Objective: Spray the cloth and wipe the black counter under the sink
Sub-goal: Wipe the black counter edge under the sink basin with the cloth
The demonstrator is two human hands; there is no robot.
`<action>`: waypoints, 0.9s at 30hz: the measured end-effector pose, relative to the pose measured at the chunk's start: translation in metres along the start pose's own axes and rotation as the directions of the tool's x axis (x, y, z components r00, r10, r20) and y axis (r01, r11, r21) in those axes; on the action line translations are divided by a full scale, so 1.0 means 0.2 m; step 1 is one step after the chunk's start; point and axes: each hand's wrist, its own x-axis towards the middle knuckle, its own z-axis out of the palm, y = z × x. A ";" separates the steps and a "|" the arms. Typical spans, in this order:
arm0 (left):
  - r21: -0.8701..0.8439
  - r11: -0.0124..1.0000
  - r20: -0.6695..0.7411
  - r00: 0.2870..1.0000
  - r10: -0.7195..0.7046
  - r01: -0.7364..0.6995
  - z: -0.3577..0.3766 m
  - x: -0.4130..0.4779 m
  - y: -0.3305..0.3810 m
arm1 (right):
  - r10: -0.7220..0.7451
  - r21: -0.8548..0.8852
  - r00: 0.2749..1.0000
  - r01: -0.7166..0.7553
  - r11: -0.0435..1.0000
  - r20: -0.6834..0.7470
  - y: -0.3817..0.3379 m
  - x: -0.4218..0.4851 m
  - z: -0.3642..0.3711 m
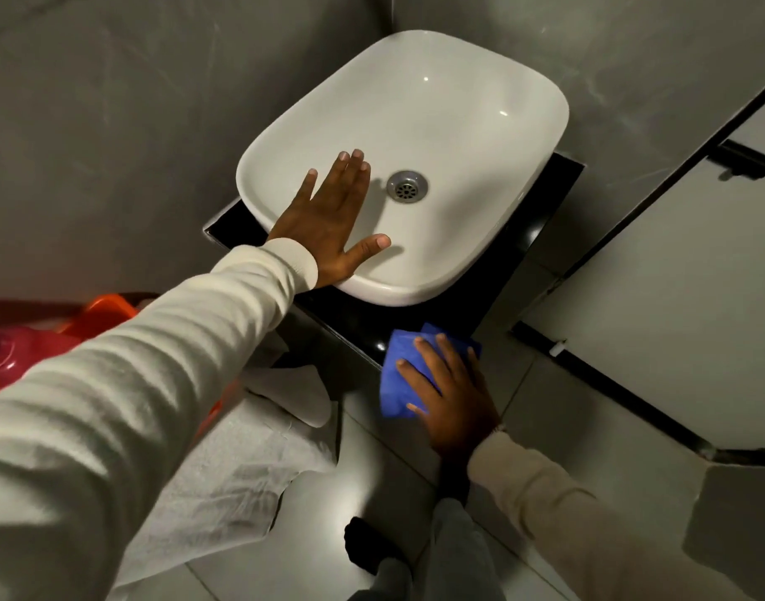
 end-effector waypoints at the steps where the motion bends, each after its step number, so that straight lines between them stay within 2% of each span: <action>1: 0.008 1.000 0.004 1.000 -0.001 0.001 0.00 0.00 0.00 | -0.012 -0.009 1.000 0.012 1.000 -0.022 0.04 -0.03 0.01; 4: 0.022 1.000 0.005 1.000 -0.004 0.004 0.00 0.01 0.00 | -0.075 -0.022 0.997 0.074 0.997 -0.035 0.02 0.01 0.04; 8: 0.028 0.999 0.012 1.000 -0.019 0.018 0.01 0.01 0.00 | -0.121 -0.020 0.991 0.122 0.992 0.055 -0.10 0.22 -0.01; 13: 0.063 0.996 0.003 0.998 -0.061 0.061 0.02 0.00 0.00 | -0.122 0.098 0.979 0.107 0.989 0.162 -0.27 0.47 -0.09; 17: 0.085 0.975 -0.021 0.978 -0.205 0.206 0.04 -0.02 0.00 | -0.264 0.101 0.952 0.251 0.963 0.155 -0.12 0.37 -0.08; 19: -0.020 0.936 -0.099 0.931 -0.351 0.350 0.06 -0.07 0.04 | -0.323 0.146 0.933 0.302 0.942 0.159 -0.01 0.28 -0.09; 20: -0.142 0.895 -0.164 0.881 -0.443 0.424 0.07 -0.11 0.09 | -0.343 0.164 0.926 0.318 0.934 0.160 0.05 0.24 -0.11; 21: -0.310 0.826 -0.211 0.813 -0.542 0.470 0.09 -0.17 0.16 | -0.356 0.177 0.919 0.327 0.928 0.169 0.10 0.20 -0.12; 22: -0.506 0.710 -0.213 0.727 -0.653 0.489 0.12 -0.23 0.25 | -0.367 0.191 0.913 0.334 0.923 0.180 0.15 0.16 -0.13; 23: -0.685 0.548 -0.155 0.639 -0.754 0.480 0.17 -0.30 0.35 | -0.373 0.218 0.910 0.333 0.917 0.181 0.19 0.13 -0.14; 25: -0.866 0.178 0.083 0.485 -0.871 0.468 0.29 -0.41 0.58 | -0.337 0.407 0.933 0.262 0.875 0.126 0.24 0.11 -0.17; 26: -0.875 0.000 0.236 0.427 -0.873 0.484 0.35 -0.46 0.68 | -0.265 0.554 0.960 0.174 0.814 0.087 0.25 0.11 -0.20; 27: -0.858 -0.156 0.379 0.398 -0.835 0.490 0.42 -0.49 0.77 | -0.145 0.673 0.988 0.078 0.736 0.044 0.26 0.11 -0.22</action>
